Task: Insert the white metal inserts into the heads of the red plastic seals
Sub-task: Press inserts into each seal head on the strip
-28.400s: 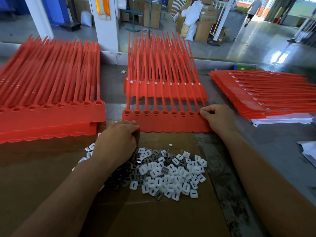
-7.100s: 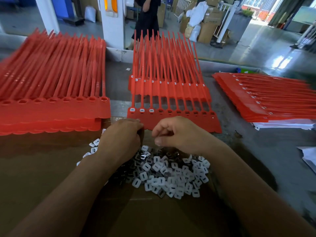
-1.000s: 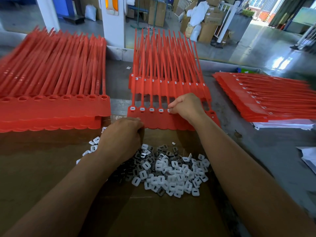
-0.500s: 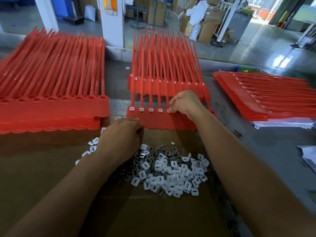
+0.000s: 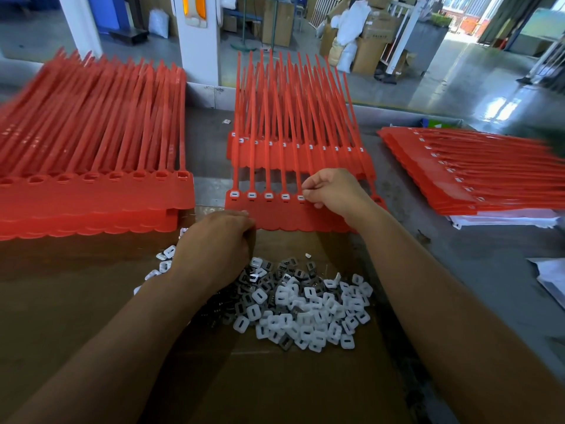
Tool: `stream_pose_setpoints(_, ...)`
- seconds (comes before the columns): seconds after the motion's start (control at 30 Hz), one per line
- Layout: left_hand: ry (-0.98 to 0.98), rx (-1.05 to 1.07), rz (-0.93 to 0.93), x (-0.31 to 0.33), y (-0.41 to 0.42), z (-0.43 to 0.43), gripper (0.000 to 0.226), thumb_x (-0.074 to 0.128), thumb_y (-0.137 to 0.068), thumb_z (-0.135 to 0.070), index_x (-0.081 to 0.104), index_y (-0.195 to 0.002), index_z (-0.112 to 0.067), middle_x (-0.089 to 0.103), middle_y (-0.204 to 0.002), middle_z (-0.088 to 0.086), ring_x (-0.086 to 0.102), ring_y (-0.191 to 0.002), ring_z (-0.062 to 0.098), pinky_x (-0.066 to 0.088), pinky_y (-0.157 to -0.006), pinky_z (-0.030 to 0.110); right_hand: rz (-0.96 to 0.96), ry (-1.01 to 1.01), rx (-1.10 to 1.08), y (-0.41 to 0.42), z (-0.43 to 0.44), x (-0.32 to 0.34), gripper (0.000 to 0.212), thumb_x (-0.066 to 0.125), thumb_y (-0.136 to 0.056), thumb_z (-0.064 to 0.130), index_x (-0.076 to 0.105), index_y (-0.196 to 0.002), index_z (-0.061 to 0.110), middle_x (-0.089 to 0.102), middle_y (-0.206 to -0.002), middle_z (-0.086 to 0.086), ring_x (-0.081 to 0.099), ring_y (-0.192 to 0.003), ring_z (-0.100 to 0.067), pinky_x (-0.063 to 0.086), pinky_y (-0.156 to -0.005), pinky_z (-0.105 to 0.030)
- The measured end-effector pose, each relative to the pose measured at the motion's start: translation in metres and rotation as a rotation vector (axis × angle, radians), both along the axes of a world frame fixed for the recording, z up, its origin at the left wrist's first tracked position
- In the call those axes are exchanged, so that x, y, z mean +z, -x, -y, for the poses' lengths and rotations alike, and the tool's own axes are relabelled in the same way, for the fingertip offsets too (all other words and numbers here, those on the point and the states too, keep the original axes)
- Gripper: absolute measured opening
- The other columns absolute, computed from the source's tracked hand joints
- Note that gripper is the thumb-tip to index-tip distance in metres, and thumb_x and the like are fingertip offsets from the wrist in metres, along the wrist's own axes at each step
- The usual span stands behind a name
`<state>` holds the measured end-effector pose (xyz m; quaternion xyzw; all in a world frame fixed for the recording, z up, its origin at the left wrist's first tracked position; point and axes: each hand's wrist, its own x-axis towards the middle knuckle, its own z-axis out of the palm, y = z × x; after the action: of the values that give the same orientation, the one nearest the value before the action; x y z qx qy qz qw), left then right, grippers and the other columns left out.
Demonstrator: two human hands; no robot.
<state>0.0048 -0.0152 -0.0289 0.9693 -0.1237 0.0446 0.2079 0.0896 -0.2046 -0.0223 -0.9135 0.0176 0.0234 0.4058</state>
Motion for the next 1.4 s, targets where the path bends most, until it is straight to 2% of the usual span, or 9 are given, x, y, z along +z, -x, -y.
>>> stream_pose_setpoints(0.1,0.001,0.0,0.0,0.0,0.0,0.0,0.034,0.042,-0.088,-0.005,0.065,-0.113,-0.012,0.056,-0.129,0.001,0.052,-0.114,0.02,0.041,-0.092,0.031,0.046,0.0,0.049,0.01,0.001,0.004,0.012,0.067,-0.083,0.014,0.06,-0.081,0.024,0.059,-0.08,0.011,0.055,-0.078,-0.005,0.042,-0.067,-0.017)
stream_pose_setpoints(0.2,0.006,-0.007,0.003,0.0,-0.001,0.0,0.036,0.042,-0.088,-0.005,0.064,-0.115,-0.013,0.055,-0.13,0.001,0.051,-0.116,0.019,0.04,-0.095,0.032,0.092,0.039,0.138,0.027,0.001,0.011,0.013,0.069,-0.081,0.016,0.062,-0.079,0.027,0.061,-0.082,0.013,0.057,-0.08,-0.002,0.04,-0.065,-0.013)
stream_pose_setpoints(0.3,-0.002,-0.005,-0.012,0.0,-0.002,0.0,0.04,0.042,-0.088,-0.004,0.058,-0.123,-0.015,0.048,-0.138,-0.001,0.045,-0.125,0.018,0.036,-0.103,0.033,-0.002,0.091,0.31,0.049,-0.001,0.02,0.014,0.071,-0.079,0.019,0.063,-0.077,0.031,0.065,-0.081,0.013,0.06,-0.076,0.002,0.042,-0.063,-0.012)
stream_pose_setpoints(0.43,-0.001,0.006,-0.01,-0.001,-0.002,0.001,0.039,0.042,-0.089,-0.006,0.057,-0.124,-0.015,0.047,-0.138,-0.002,0.044,-0.126,0.017,0.034,-0.103,0.032,-0.133,0.121,0.533,0.073,-0.005,0.028,0.016,0.072,-0.078,0.018,0.064,-0.074,0.031,0.067,-0.072,0.013,0.061,-0.067,0.007,0.05,-0.066,-0.011)
stream_pose_setpoints(0.5,-0.003,0.006,-0.003,-0.001,-0.002,0.001,0.039,0.042,-0.089,-0.006,0.058,-0.123,-0.015,0.049,-0.137,-0.002,0.045,-0.124,0.017,0.034,-0.102,0.031,-0.169,0.131,0.595,0.081,-0.007,0.03,0.014,0.073,-0.077,0.019,0.065,-0.077,0.03,0.066,-0.074,0.016,0.06,-0.069,0.008,0.049,-0.068,-0.008)
stream_pose_setpoints(0.63,-0.007,0.007,-0.009,-0.002,-0.002,0.0,0.04,0.042,-0.088,-0.006,0.057,-0.124,-0.016,0.047,-0.138,-0.003,0.044,-0.125,0.016,0.034,-0.102,0.03,-0.184,0.185,0.679,0.09,-0.011,0.031,0.019,0.077,-0.072,0.026,0.063,-0.078,0.036,0.061,-0.075,0.018,0.055,-0.07,0.013,0.043,-0.064,-0.003)
stream_pose_setpoints(0.9,-0.018,0.005,-0.014,-0.002,-0.003,0.0,0.04,0.042,-0.088,-0.006,0.057,-0.124,-0.016,0.048,-0.138,-0.002,0.044,-0.125,0.017,0.035,-0.103,0.032,-0.18,0.285,0.666,0.091,-0.015,0.024,0.023,0.074,-0.076,0.018,0.058,-0.073,0.034,0.058,-0.073,0.016,0.053,-0.065,0.013,0.042,-0.057,-0.003)
stream_pose_setpoints(1.17,-0.022,0.005,-0.008,-0.003,-0.004,0.0,0.041,0.043,-0.087,-0.006,0.058,-0.123,-0.017,0.046,-0.14,-0.003,0.042,-0.127,0.016,0.034,-0.103,0.031,-0.127,0.249,0.658,0.09,-0.014,0.025,0.016,0.066,-0.084,0.025,0.058,-0.074,0.034,0.059,-0.073,0.019,0.053,-0.068,0.015,0.042,-0.062,-0.003)
stream_pose_setpoints(1.4,-0.022,0.002,-0.013,-0.002,-0.003,0.0,0.042,0.043,-0.087,-0.005,0.056,-0.126,-0.017,0.045,-0.14,-0.003,0.041,-0.128,0.016,0.033,-0.104,0.03,-0.051,0.127,0.519,0.087,-0.008,0.026,0.014,0.063,-0.085,0.017,0.057,-0.076,0.026,0.064,-0.073,0.009,0.059,-0.064,0.006,0.047,-0.062,-0.007)
